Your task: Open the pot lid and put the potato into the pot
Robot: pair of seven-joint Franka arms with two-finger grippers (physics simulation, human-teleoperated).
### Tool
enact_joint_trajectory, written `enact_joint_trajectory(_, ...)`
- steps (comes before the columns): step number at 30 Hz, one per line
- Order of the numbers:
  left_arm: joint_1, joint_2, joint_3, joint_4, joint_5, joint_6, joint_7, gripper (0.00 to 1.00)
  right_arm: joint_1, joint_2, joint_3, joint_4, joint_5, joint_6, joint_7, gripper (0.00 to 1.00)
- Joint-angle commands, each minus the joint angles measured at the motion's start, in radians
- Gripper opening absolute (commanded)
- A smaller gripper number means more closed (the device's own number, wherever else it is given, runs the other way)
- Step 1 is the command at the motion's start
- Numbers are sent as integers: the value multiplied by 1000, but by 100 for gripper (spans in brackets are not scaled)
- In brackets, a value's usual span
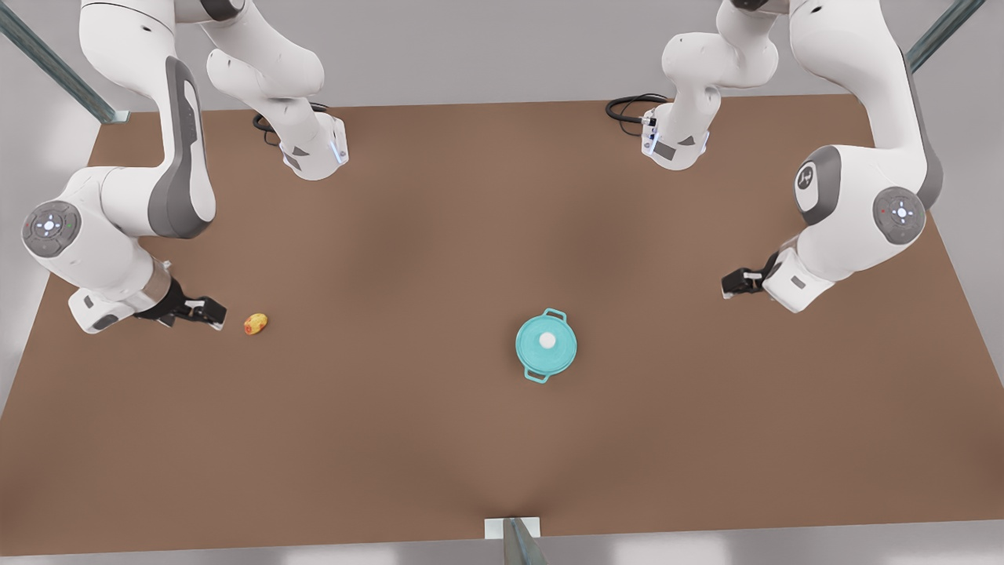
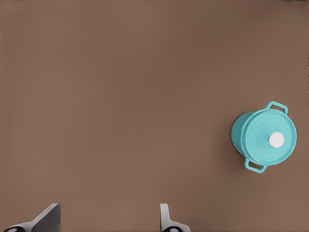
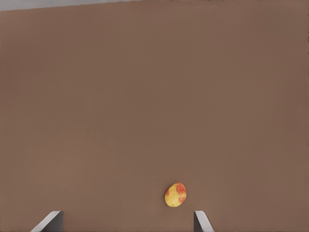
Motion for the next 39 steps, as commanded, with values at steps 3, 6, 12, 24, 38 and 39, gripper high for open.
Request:
enact_joint_trajectory(3,-14,-1,-20,10,2,70,93,100,-4,-1,-6,2,7,31,41,100)
enact_joint_trajectory(6,-29,-1,-282,71,-2,1,-219,100,-4,11,-6,2,45,34,342,100)
enact_joint_trajectory(12,-269,483,-360,490,302,64,-694,100,-22,38,-9,-108,36,155,400,100)
enact_joint_trajectory(24,-263,568,-347,432,361,167,-801,100,-57,116,-8,-340,27,439,429,100)
enact_joint_trajectory(38,-275,644,-345,355,369,340,-842,100,-116,136,-9,-503,27,594,408,100)
enact_joint_trajectory(39,-275,645,-345,354,369,340,-842,100,-116,140,-9,-503,27,596,408,100)
